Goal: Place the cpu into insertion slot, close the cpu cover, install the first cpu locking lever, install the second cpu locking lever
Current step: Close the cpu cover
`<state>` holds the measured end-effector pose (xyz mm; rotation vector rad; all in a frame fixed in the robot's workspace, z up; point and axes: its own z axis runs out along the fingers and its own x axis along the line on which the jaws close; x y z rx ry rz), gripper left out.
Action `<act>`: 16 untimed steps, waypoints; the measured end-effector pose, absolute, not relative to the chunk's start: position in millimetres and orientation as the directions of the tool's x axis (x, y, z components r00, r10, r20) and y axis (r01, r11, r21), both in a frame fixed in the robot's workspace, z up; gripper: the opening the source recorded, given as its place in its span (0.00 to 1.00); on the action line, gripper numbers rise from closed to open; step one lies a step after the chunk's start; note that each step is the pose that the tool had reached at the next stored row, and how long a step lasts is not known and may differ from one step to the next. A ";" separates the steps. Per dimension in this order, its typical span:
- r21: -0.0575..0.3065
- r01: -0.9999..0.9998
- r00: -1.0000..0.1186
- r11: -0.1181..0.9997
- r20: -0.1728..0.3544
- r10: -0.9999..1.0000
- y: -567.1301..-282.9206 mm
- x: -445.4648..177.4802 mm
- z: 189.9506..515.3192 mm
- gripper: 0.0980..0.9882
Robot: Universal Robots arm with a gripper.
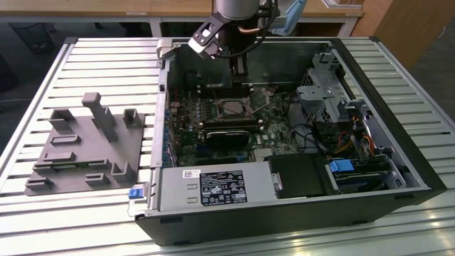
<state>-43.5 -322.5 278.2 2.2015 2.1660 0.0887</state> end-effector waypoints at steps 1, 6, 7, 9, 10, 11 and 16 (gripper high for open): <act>0.077 0.997 0.016 -0.016 0.005 1.000 -323.4 -43.5 278.2 0.01; 0.077 0.997 0.016 -0.016 0.005 1.000 -323.8 -36.2 278.2 0.01; 0.077 0.997 0.016 -0.016 0.005 1.000 -323.7 -34.0 278.2 0.01; 0.077 0.997 0.016 -0.016 0.005 1.000 -323.8 -29.5 278.2 0.01; 0.077 0.997 0.016 -0.016 0.005 1.000 -323.8 -27.3 278.2 0.01; 0.077 0.997 0.016 -0.016 0.004 1.000 -323.8 -25.6 278.3 0.01; 0.077 0.997 0.016 -0.016 0.004 1.000 -323.8 -20.1 278.3 0.01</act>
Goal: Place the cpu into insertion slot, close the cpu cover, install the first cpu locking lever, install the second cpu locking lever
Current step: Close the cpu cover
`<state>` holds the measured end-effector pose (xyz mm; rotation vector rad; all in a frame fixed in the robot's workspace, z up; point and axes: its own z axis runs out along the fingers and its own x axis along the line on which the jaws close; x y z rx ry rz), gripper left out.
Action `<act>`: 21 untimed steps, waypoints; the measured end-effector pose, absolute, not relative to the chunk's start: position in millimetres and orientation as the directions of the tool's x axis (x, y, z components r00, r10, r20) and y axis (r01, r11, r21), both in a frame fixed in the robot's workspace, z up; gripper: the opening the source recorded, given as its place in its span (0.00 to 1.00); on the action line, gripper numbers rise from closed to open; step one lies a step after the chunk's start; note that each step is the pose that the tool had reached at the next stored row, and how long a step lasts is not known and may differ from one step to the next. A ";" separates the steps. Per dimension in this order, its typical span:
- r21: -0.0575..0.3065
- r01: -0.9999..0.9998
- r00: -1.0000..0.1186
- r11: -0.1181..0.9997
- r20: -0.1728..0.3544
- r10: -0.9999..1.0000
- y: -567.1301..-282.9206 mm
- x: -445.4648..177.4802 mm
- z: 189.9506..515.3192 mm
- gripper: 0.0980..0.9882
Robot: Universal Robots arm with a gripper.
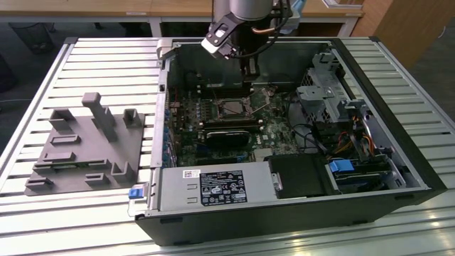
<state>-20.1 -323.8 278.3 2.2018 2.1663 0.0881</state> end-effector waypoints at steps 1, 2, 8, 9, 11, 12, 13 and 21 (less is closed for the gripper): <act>0.077 0.997 0.016 -0.016 0.005 1.000 -323.8 -19.3 278.2 0.01; 0.077 0.997 0.016 -0.016 0.005 1.000 -323.7 -18.1 278.2 0.01; 0.068 0.998 0.016 -0.017 0.012 1.000 -323.8 0.2 278.0 0.01; 0.064 0.998 0.016 -0.017 0.015 1.000 -323.7 3.7 277.7 0.01; 0.057 0.998 0.016 -0.017 0.016 1.000 -323.7 9.9 276.6 0.01; 0.052 0.998 0.016 -0.017 0.016 1.000 -323.8 13.0 275.9 0.01; 0.050 0.999 0.016 -0.017 0.016 1.000 -323.7 15.4 275.1 0.01; 0.049 0.998 -0.032 0.031 0.016 0.999 -323.8 21.0 264.4 0.01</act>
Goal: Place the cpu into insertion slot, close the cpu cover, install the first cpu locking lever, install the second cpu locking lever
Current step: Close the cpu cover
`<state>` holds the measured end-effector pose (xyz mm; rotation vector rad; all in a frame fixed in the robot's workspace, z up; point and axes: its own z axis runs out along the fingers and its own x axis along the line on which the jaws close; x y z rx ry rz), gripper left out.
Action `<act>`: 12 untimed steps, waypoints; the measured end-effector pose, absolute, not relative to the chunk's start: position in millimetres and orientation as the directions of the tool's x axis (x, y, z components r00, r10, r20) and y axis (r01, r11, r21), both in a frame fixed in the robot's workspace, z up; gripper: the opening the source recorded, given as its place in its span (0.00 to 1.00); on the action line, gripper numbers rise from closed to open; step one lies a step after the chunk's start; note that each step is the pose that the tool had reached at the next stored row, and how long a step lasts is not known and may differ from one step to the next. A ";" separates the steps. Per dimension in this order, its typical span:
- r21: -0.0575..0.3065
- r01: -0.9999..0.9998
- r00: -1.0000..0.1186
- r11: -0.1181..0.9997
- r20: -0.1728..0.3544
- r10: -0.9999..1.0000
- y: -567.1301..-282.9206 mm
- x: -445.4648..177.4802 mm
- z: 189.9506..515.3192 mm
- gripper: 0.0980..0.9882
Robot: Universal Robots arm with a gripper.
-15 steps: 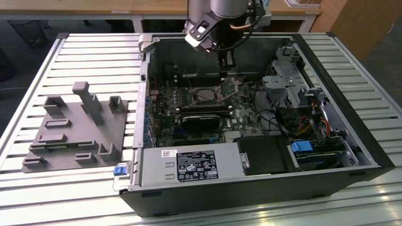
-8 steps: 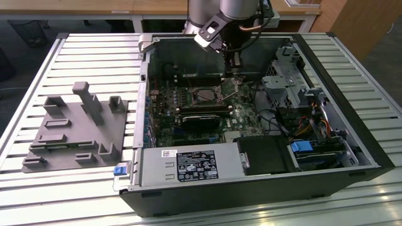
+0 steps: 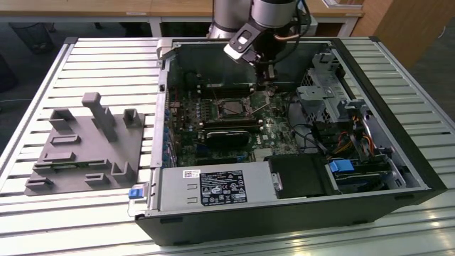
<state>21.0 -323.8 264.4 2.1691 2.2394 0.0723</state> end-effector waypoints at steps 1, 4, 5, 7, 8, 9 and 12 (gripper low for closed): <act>0.049 0.998 -0.033 0.032 0.016 0.999 -323.8 22.7 263.2 0.01; 0.049 0.998 -0.034 0.033 0.016 0.999 -323.8 29.3 261.3 0.01; 0.048 0.998 -0.035 0.034 0.015 0.999 -323.7 31.1 260.5 0.01; 0.046 0.998 -0.037 0.036 0.015 0.999 -323.7 33.1 257.7 0.01; 0.046 0.998 -0.038 0.037 0.015 0.999 -323.7 34.1 256.7 0.01; 0.046 0.998 -0.038 0.037 0.015 0.999 -323.7 34.8 256.4 0.01; 0.045 0.998 -0.038 0.037 0.015 0.999 -323.7 38.6 255.8 0.01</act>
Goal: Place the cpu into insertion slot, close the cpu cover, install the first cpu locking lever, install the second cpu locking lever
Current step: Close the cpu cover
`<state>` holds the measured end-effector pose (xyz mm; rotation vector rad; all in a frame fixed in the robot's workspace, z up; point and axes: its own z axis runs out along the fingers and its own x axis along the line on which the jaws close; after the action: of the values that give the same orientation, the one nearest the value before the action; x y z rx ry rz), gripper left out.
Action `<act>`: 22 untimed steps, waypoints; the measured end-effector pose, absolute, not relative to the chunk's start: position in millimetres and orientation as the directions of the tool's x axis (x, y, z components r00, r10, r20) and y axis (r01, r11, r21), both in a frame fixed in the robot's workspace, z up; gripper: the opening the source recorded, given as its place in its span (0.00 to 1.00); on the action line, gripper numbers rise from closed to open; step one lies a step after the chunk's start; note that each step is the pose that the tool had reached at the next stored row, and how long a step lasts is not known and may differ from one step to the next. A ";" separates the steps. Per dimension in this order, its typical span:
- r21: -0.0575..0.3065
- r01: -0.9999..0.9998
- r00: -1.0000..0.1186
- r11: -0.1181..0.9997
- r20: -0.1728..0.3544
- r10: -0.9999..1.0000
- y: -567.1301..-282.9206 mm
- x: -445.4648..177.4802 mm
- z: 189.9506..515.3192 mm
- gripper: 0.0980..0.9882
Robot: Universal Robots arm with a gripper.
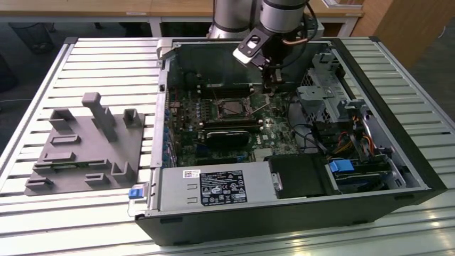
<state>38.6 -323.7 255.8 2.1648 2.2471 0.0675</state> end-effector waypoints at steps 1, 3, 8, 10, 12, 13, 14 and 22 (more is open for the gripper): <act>0.045 0.998 -0.038 0.037 0.015 0.999 -323.6 40.5 255.6 0.01; 0.045 0.998 -0.038 0.037 0.015 0.999 -323.3 43.9 255.3 0.01; 0.044 0.998 -0.037 0.036 0.015 0.999 -323.0 48.4 253.1 0.01; 0.044 0.998 -0.037 0.036 0.015 0.999 -323.0 49.2 252.5 0.01; 0.043 0.998 -0.037 0.036 0.015 0.999 -323.0 50.6 252.0 0.01; 0.043 0.998 -0.037 0.036 0.015 0.999 -322.9 51.5 251.8 0.01; 0.042 0.998 -0.037 0.036 0.015 0.999 -322.9 52.6 251.5 0.01; 0.037 0.999 -0.037 0.036 0.016 0.999 -321.6 60.7 249.9 0.01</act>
<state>60.7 -321.6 249.9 2.1696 2.2508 0.0591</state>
